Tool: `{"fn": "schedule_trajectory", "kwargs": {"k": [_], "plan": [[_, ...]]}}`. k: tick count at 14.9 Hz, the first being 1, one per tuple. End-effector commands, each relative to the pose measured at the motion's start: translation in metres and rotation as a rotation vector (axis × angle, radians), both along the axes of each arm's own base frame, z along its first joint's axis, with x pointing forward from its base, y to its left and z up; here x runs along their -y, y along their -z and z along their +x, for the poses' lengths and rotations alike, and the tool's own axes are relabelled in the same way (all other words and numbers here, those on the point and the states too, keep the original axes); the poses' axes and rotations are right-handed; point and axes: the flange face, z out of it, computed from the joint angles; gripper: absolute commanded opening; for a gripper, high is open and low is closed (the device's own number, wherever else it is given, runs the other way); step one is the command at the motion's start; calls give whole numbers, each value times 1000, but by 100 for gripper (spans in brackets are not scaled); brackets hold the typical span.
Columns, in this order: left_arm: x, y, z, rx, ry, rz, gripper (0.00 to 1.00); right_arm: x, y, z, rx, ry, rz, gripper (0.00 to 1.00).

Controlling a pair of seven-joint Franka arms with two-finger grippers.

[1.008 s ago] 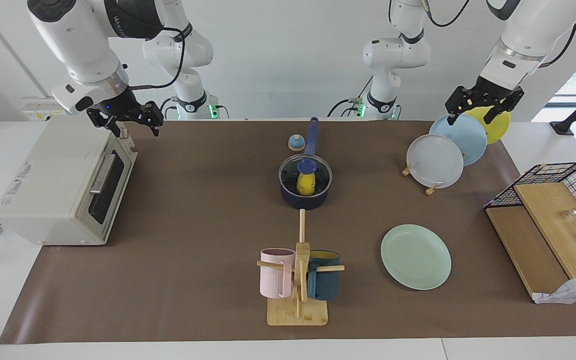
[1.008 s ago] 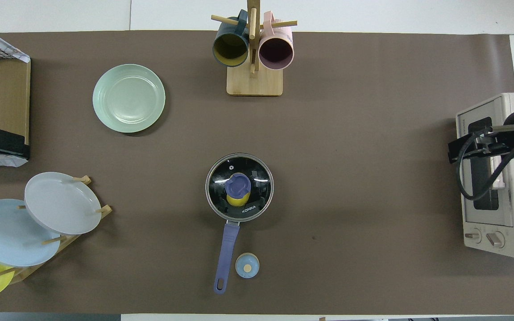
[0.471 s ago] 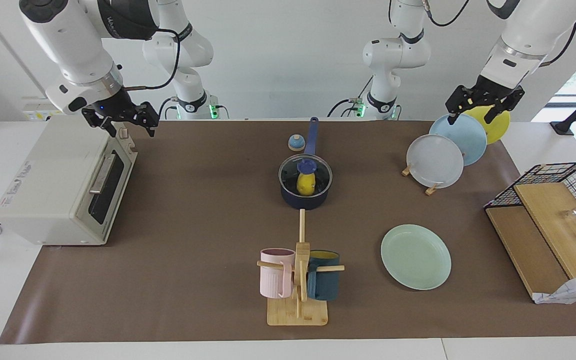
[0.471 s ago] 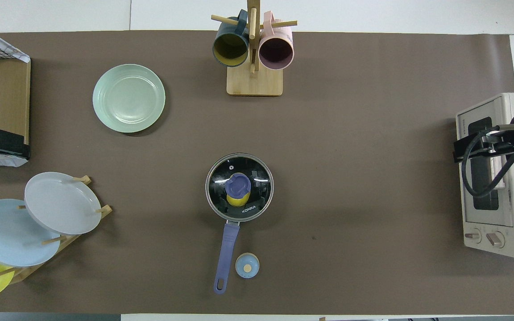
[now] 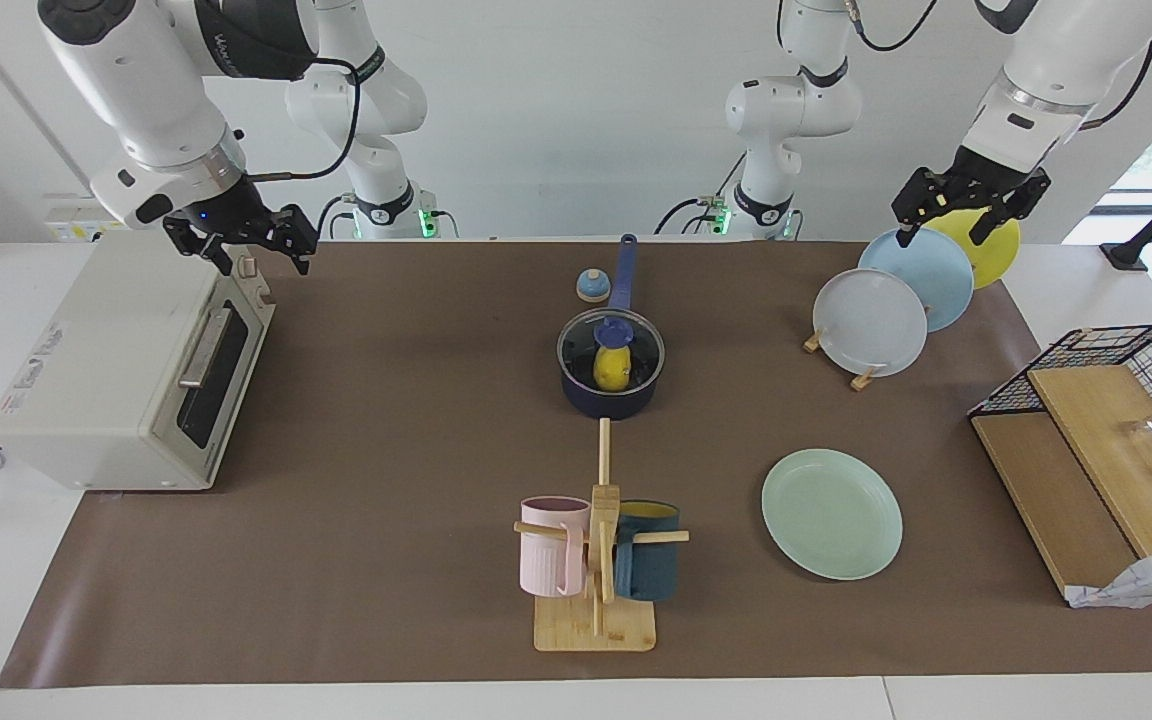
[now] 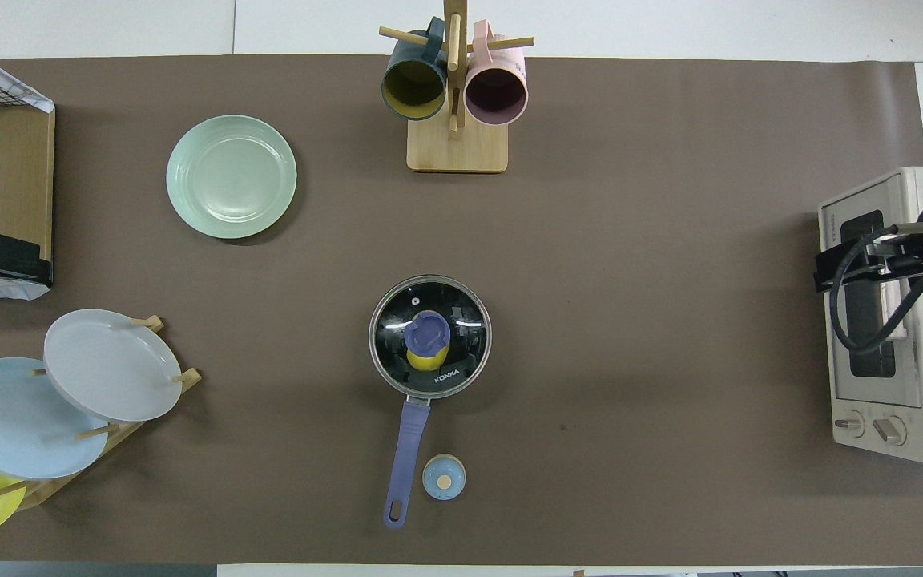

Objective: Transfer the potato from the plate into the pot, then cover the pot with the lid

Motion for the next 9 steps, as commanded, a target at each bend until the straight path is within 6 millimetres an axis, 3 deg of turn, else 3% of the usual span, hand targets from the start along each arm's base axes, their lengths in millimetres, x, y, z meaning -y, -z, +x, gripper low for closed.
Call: {"fn": "schedule_trajectory", "kwargs": {"k": [1, 9], "plan": [[-8, -3, -5, 22, -19, 15, 100, 0, 1, -1, 14, -18, 12, 100], [-10, -1, -5, 14, -20, 16, 100, 5, 1, -3, -6, -9, 15, 100]]}}
